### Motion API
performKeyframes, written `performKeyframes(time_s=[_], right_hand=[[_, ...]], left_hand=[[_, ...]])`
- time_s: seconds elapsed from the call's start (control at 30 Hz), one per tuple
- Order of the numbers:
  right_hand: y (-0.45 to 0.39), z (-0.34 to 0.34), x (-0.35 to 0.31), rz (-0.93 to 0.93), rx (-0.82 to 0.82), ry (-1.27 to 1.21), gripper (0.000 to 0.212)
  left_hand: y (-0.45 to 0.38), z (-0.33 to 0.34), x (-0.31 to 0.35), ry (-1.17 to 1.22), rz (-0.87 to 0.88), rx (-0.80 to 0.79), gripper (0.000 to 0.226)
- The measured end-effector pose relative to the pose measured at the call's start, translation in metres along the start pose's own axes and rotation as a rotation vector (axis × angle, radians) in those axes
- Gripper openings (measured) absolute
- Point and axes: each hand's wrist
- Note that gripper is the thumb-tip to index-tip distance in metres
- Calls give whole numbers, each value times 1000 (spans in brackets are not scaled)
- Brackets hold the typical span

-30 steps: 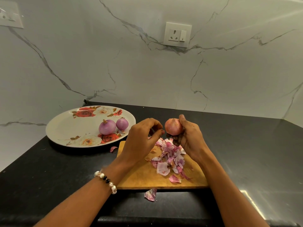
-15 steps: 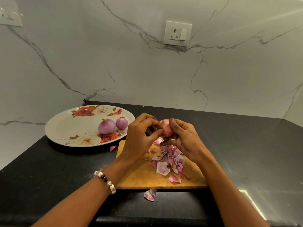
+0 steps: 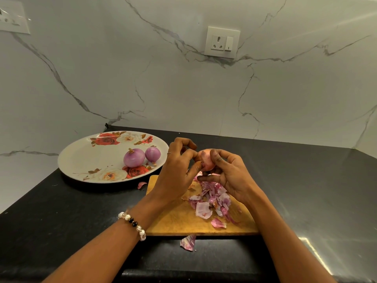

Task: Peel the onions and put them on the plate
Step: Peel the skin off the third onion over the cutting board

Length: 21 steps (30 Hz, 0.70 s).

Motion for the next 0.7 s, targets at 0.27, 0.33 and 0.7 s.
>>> performKeyframes(time_s=[0.27,0.33,0.7], right_hand=[[2,1,-5,42,75,-150,51],[3,1,-8,53,114,-205,46],[6,3,-12,62,169,-191,25]], left_hand=[[-1,0,-2,-7,-10,-40,19],[-2,-1,-1,13,-24,-15,17],[-2,-6,0,88,3,-15,16]])
Point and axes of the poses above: each hand's wrist, its own y-axis away from the middle knuckle, its own z-axis out of the palm, x = y × z, and after that the axes turned 1 degree about -y, right-handed
